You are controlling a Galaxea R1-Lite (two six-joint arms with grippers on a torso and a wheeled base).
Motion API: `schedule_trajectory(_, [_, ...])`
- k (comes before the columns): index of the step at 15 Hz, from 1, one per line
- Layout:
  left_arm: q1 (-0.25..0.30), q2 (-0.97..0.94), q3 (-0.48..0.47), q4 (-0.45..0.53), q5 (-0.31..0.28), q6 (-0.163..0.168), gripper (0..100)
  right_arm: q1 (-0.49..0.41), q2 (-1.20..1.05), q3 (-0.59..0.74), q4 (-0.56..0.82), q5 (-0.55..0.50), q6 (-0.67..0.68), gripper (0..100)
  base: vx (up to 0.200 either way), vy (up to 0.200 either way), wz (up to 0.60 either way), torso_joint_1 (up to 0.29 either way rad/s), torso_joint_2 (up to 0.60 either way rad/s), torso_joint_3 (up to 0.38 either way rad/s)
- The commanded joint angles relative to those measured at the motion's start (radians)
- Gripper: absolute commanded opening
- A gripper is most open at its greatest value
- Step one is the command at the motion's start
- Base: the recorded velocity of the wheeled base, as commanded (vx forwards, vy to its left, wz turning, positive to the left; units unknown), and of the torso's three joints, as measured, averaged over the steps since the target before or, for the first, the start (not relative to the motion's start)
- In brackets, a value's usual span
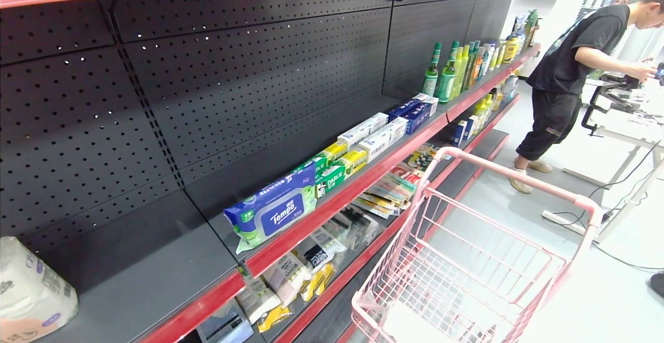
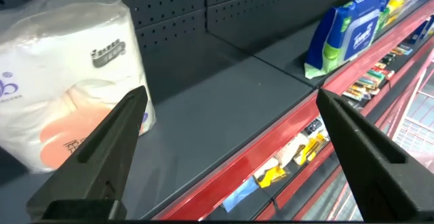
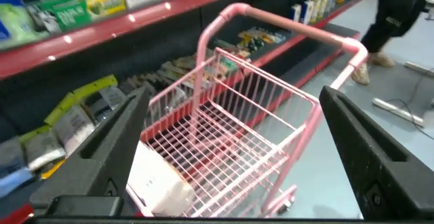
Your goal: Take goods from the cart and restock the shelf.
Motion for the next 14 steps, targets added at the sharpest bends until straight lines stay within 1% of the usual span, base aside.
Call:
schedule_trajectory(1, [-0.001,0.002,0.0,0.0,0.0,-0.001,100,0.016,0.575,-0.553,0.008,-0.026,0.173,100,0.0,0.0,0.0,0.0,0.0,0.0])
schedule_trajectory(2, [-0.001,0.002,0.0,0.0,0.0,0.001,100,0.009,0.701,-0.585,0.013,-0.087,0.148,100,0.0,0.0,0.0,0.0,0.0,0.0])
schedule_trajectory(3, [-0.001,0.002,0.0,0.0,-0.003,0.001,100,0.003,0.788,-0.564,0.005,-0.101,0.11,100,0.0,0.0,0.0,0.0,0.0,0.0])
schedule_trajectory(5, [-0.001,0.002,0.0,0.0,-0.003,0.001,100,-0.023,1.009,-0.498,0.0,-0.098,0.114,100,0.0,0.0,0.0,0.0,0.0,0.0])
schedule_trajectory(6, [-0.001,0.002,0.0,0.0,-0.003,0.001,100,-0.01,1.083,-0.446,0.0,-0.094,0.09,100,0.0,0.0,0.0,0.0,0.0,0.0])
schedule_trajectory(7, [-0.001,0.002,0.0,0.0,-0.003,0.003,100,0.013,1.147,-0.415,-0.003,-0.078,0.044,100,0.0,0.0,0.0,0.0,0.0,0.0])
schedule_trajectory(9, [-0.001,0.002,0.001,0.0,-0.003,0.001,100,0.027,1.305,-0.41,-0.003,0.015,0.002,100,0.0,0.0,0.0,0.0,0.0,0.0])
schedule_trajectory(11, [-0.001,0.002,0.0,0.0,-0.003,-0.001,100,0.058,1.414,-0.424,-0.021,0.081,-0.12,100,0.0,0.0,0.0,0.0,0.0,0.0])
schedule_trajectory(12, [-0.001,0.002,0.0,0.0,-0.003,-0.001,100,0.066,1.44,-0.426,-0.029,0.089,-0.153,100,0.0,0.0,0.0,0.0,0.0,0.0])
schedule_trajectory(13, [-0.001,0.002,0.0,0.0,-0.003,-0.001,100,0.113,1.483,-0.426,-0.041,0.094,-0.214,100,0.0,0.0,0.0,0.0,0.0,0.0])
schedule_trajectory(14, [-0.001,0.002,0.0,0.0,-0.003,-0.001,100,0.141,1.501,-0.429,-0.041,0.095,-0.225,100,0.0,0.0,0.0,0.0,0.0,0.0])
